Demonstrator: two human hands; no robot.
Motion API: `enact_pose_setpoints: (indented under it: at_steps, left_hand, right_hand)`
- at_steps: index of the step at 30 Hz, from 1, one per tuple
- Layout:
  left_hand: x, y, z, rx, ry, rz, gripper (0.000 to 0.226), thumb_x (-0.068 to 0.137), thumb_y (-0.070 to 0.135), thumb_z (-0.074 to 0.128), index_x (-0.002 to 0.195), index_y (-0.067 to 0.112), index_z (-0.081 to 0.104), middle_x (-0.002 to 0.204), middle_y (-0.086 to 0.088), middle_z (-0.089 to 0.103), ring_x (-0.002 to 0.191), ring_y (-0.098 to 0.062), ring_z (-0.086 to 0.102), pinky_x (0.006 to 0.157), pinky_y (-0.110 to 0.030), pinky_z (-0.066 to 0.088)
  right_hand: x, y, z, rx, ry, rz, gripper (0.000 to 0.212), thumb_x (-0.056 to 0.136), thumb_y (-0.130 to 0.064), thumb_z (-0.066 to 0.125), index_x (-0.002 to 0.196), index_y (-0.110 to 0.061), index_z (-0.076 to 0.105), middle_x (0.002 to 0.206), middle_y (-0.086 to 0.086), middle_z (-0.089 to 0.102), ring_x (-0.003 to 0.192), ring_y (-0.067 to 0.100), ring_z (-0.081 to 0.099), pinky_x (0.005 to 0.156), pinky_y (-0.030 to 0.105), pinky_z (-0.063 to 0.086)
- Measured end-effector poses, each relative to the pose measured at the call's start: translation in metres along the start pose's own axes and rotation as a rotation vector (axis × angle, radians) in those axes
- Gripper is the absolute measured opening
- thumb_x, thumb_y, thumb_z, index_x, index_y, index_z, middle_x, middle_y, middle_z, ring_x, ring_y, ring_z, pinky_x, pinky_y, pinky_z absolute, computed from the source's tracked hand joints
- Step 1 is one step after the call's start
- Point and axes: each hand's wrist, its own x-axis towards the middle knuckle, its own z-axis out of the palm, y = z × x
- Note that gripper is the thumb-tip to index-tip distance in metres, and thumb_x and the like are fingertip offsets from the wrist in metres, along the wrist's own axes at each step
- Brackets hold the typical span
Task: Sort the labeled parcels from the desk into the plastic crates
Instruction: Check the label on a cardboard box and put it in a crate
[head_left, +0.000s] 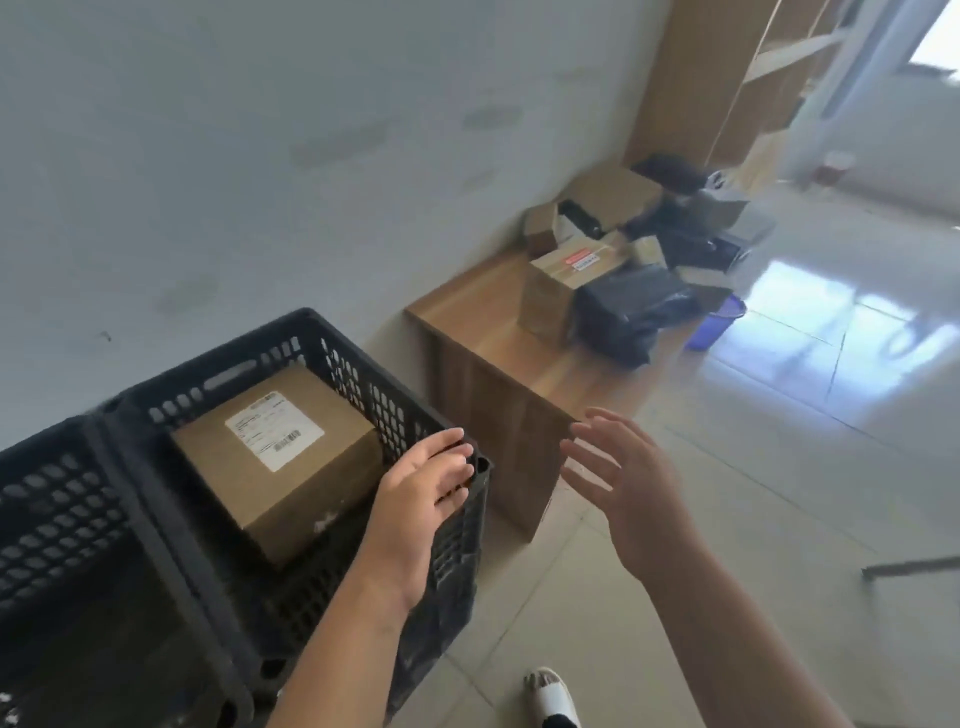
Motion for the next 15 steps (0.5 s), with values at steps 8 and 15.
enact_pose_setpoints:
  at_steps: [8, 15]
  left_hand:
    - [0.039, 0.007, 0.127, -0.002, -0.038, 0.028, 0.024, 0.104, 0.012, 0.053, 0.119, 0.017, 0.072, 0.108, -0.002, 0.079, 0.106, -0.019, 0.075, 0.089, -0.031, 0.058]
    - [0.075, -0.02, 0.29, 0.058, -0.146, -0.023, 0.021, 0.102, 0.008, 0.055, 0.117, 0.016, 0.068, 0.119, -0.011, 0.07, 0.112, -0.027, 0.069, 0.103, -0.04, 0.054]
  right_hand:
    - [0.053, -0.064, -0.095, 0.101, 0.068, -0.099, 0.022, 0.1, -0.012, 0.059, 0.119, -0.007, 0.069, 0.104, 0.011, 0.072, 0.103, 0.029, 0.071, 0.097, 0.047, 0.055]
    - [0.127, -0.12, -0.216, 0.153, 0.128, -0.124, 0.023, 0.101, -0.011, 0.056, 0.119, -0.005, 0.069, 0.101, 0.008, 0.073, 0.099, 0.026, 0.07, 0.098, 0.047, 0.054]
